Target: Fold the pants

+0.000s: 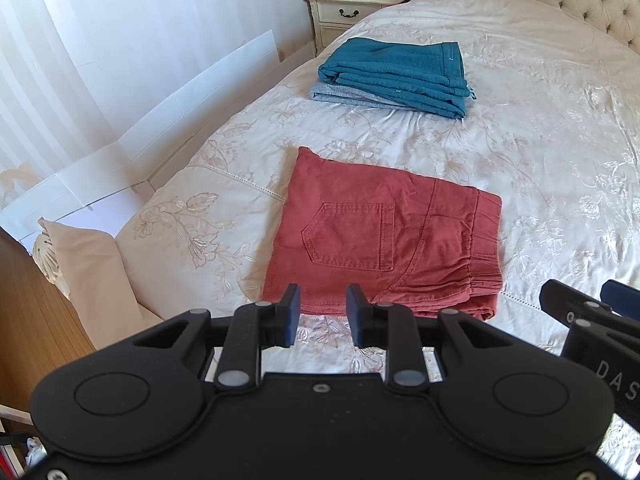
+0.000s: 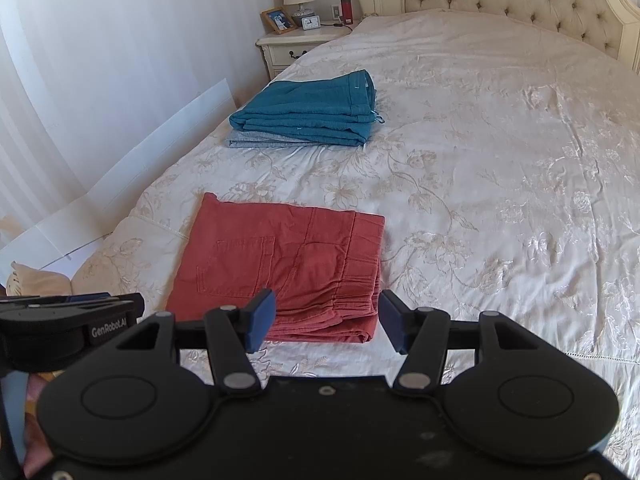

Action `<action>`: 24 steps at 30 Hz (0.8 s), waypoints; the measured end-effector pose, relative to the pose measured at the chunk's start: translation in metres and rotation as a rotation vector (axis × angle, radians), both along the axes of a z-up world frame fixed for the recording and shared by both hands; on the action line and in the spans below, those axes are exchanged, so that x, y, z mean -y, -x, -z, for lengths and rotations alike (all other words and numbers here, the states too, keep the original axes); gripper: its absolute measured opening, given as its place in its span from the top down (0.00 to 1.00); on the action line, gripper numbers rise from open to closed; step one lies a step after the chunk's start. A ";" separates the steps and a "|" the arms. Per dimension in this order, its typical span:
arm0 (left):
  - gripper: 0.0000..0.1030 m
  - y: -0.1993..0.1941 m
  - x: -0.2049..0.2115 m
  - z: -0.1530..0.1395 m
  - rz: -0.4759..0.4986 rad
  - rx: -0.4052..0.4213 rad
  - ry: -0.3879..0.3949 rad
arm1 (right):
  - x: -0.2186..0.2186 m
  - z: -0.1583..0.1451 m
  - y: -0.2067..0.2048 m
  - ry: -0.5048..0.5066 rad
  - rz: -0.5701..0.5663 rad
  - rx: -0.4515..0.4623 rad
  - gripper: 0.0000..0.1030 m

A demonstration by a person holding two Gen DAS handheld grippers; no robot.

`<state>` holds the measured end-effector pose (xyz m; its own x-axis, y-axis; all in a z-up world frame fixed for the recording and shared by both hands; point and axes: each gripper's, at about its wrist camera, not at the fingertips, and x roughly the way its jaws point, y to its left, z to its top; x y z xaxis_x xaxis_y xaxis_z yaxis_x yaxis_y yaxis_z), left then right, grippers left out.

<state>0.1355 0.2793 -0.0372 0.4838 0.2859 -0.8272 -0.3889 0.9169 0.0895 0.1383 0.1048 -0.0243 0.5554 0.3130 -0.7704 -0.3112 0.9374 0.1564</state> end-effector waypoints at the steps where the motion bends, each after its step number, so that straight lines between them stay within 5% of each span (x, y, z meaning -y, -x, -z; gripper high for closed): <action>1: 0.65 0.000 0.000 0.000 0.000 -0.001 0.000 | 0.000 0.000 0.000 0.001 0.000 0.000 0.42; 24: 0.65 -0.001 -0.002 0.003 0.011 -0.004 -0.007 | -0.003 0.003 0.001 0.011 0.000 -0.012 0.42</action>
<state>0.1361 0.2813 -0.0398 0.4839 0.2865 -0.8269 -0.3786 0.9204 0.0973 0.1374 0.1074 -0.0275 0.5459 0.3046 -0.7805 -0.3094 0.9390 0.1500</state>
